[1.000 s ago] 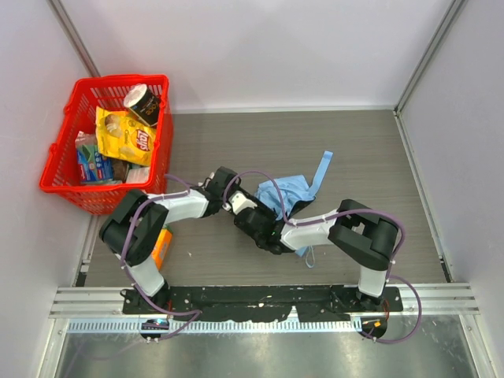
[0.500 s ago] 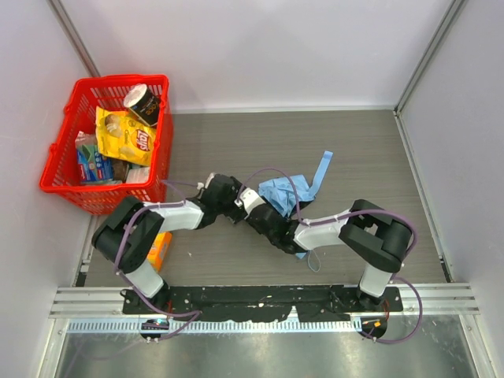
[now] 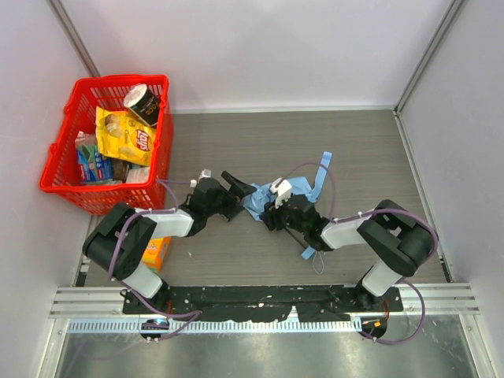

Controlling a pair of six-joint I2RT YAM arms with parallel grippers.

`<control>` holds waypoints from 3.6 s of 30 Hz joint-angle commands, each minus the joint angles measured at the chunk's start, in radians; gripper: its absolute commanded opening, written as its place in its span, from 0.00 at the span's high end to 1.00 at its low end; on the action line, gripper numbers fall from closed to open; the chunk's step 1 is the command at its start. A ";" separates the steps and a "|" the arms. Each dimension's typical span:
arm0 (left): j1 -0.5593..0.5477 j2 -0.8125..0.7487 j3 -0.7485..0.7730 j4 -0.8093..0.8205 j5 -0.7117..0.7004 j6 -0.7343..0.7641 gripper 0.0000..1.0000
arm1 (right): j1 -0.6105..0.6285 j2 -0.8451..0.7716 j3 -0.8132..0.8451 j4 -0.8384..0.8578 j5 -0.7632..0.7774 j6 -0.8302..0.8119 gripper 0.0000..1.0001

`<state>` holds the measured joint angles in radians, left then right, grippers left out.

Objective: Put away the umbrella

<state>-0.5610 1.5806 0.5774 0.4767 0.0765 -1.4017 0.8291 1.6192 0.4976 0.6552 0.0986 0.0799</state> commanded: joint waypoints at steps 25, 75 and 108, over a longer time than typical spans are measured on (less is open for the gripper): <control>-0.086 0.100 0.171 -0.142 -0.094 0.072 0.00 | -0.354 0.450 0.070 0.345 -1.017 0.660 0.99; -0.114 0.153 0.242 -0.429 -0.110 -0.037 1.00 | 0.042 -0.090 0.460 -0.772 0.108 -0.136 0.23; -0.122 0.029 0.182 -0.497 -0.081 -0.203 1.00 | 0.225 0.214 0.260 -0.450 0.444 -0.081 0.74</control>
<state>-0.6720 1.6722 0.7776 0.0742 -0.0341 -1.5494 1.0508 1.7504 0.7879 0.2390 0.5285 -0.0307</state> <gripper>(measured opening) 0.327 0.412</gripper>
